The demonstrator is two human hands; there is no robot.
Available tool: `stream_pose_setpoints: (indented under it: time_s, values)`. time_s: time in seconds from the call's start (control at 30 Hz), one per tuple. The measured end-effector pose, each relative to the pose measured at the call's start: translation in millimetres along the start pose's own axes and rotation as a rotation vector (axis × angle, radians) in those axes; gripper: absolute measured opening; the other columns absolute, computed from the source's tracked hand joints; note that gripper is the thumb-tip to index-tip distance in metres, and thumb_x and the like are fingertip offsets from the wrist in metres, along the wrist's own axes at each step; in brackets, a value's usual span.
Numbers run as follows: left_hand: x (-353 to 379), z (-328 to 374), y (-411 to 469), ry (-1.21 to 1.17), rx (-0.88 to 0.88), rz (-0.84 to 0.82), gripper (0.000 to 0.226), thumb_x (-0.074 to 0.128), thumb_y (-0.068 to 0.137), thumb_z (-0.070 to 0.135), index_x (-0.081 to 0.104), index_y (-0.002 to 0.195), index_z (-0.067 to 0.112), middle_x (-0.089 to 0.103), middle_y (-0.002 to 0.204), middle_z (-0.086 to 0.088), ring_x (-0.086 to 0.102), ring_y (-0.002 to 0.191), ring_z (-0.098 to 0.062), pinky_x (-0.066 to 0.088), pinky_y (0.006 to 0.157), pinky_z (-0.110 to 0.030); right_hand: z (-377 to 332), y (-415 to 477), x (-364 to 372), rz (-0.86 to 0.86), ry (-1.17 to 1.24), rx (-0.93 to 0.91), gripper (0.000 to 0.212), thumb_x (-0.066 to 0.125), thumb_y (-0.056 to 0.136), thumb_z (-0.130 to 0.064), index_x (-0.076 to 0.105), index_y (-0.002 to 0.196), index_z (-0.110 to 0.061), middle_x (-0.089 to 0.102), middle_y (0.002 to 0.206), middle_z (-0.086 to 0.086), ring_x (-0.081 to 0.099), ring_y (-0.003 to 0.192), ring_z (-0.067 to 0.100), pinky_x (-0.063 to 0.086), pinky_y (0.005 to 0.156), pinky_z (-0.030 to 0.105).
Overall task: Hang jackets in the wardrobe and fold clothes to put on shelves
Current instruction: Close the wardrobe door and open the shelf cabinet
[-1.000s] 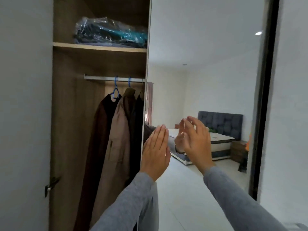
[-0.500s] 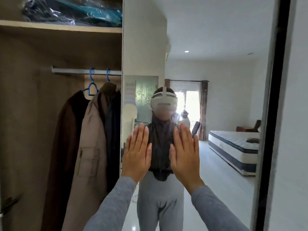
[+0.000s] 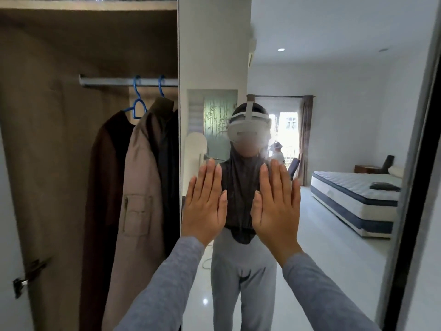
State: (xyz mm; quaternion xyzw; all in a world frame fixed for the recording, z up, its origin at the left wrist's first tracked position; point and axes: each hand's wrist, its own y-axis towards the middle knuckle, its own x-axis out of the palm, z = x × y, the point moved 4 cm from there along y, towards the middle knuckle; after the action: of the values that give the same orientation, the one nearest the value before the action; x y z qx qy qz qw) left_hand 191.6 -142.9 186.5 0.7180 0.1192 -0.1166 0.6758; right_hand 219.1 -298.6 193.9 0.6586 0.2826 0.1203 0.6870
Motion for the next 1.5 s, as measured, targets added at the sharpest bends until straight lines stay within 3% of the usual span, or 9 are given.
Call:
stream_pose_setpoints:
  time_s: [0.23, 0.37, 0.47, 0.83, 1.13, 1.2, 1.37, 1.43, 1.5]
  values:
    - [-30.2, -10.2, -16.9, 0.094, 0.087, -0.192, 0.060, 0.027, 0.099, 0.040, 0.013, 0.150, 0.011, 0.007, 0.159, -0.006, 0.007, 0.146, -0.017, 0.018, 0.116, -0.039, -8.5, -8.0, -11.0, -0.079, 0.102, 0.057, 0.059, 0.045, 0.089, -0.011, 0.031, 0.146, -0.010, 0.021, 0.156, 0.009, 0.011, 0.146, 0.023, 0.017, 0.116, 0.049]
    - [-67.6, -32.7, -23.2, 0.070, -0.058, -0.190, 0.057, 0.027, 0.098, 0.039, 0.016, 0.149, 0.014, 0.016, 0.157, -0.005, 0.007, 0.144, -0.011, 0.011, 0.117, -0.033, -21.3, -2.9, -23.7, -0.114, 0.270, 0.201, 0.057, 0.043, 0.081, -0.004, 0.045, 0.138, -0.006, 0.031, 0.152, 0.011, 0.018, 0.143, 0.026, 0.015, 0.116, 0.039]
    - [-121.5, -56.2, -14.8, 0.099, -0.128, -0.124, 0.056, 0.026, 0.099, 0.040, 0.022, 0.149, 0.014, 0.019, 0.156, -0.005, 0.011, 0.145, -0.013, 0.016, 0.117, -0.032, -53.7, -0.4, -24.1, -0.204, 0.483, 0.227, 0.057, 0.036, 0.080, -0.005, 0.046, 0.137, -0.006, 0.033, 0.150, 0.009, 0.030, 0.139, 0.028, 0.029, 0.113, 0.047]
    - [-376.8, -164.7, -34.2, 0.460, -0.220, 0.068, 0.055, 0.031, 0.097, 0.033, 0.028, 0.145, 0.008, 0.027, 0.153, -0.012, 0.022, 0.142, -0.023, 0.023, 0.115, -0.040, -310.4, 37.8, -85.8, -0.359, 1.015, 0.047, 0.047, 0.038, 0.099, -0.012, 0.033, 0.145, -0.018, 0.016, 0.157, -0.006, 0.010, 0.144, 0.009, 0.016, 0.118, 0.032]
    - [-528.7, -229.4, -102.8, 0.659, -0.447, 0.173, 0.056, 0.025, 0.097, 0.033, 0.024, 0.147, 0.008, 0.021, 0.154, -0.005, 0.016, 0.143, -0.014, 0.010, 0.116, -0.027, -487.7, 53.2, -182.2, -0.338, 1.228, -0.251, 0.048, 0.035, 0.100, -0.013, 0.029, 0.147, -0.014, 0.014, 0.158, 0.001, 0.010, 0.146, 0.016, 0.014, 0.118, 0.031]
    - [-535.0, -245.3, -130.4, 0.541, -0.622, 0.169, 0.053, 0.023, 0.100, 0.032, 0.022, 0.148, 0.011, 0.020, 0.156, -0.003, 0.016, 0.143, -0.013, 0.008, 0.115, -0.021, -519.9, 51.4, -207.0, -0.321, 1.238, -0.332, 0.048, 0.033, 0.100, -0.013, 0.026, 0.148, -0.013, 0.013, 0.158, 0.002, 0.009, 0.146, 0.016, 0.011, 0.115, 0.025]
    - [-500.4, -279.3, -202.8, -0.180, -1.191, 0.177, 0.046, 0.023, 0.103, 0.029, 0.029, 0.145, 0.012, 0.030, 0.152, -0.003, 0.026, 0.140, -0.016, 0.015, 0.112, -0.023, -592.8, 41.7, -251.7, -0.272, 1.155, -0.707, 0.053, 0.035, 0.094, -0.002, 0.026, 0.146, -0.004, 0.011, 0.158, 0.009, 0.006, 0.147, 0.020, 0.000, 0.114, 0.020]
    - [-476.1, -279.2, -217.2, -0.453, -1.293, 0.138, 0.042, 0.022, 0.103, 0.032, 0.051, 0.130, 0.016, 0.049, 0.137, 0.000, 0.043, 0.128, -0.015, 0.033, 0.109, -0.028, -610.9, 36.8, -251.6, -0.267, 0.954, -0.864, 0.058, 0.032, 0.091, 0.000, 0.021, 0.148, -0.004, 0.001, 0.159, 0.010, -0.003, 0.147, 0.019, -0.007, 0.115, 0.024]
    - [-463.8, -276.0, -222.9, -0.637, -1.341, 0.152, 0.043, 0.020, 0.104, 0.032, 0.060, 0.105, 0.020, 0.066, 0.105, 0.005, 0.060, 0.100, -0.008, 0.047, 0.085, -0.020, -617.0, 38.9, -243.8, -0.285, 0.738, -0.866, 0.057, 0.029, 0.091, -0.001, 0.019, 0.147, 0.000, -0.004, 0.158, 0.015, -0.008, 0.146, 0.022, -0.008, 0.115, 0.028]
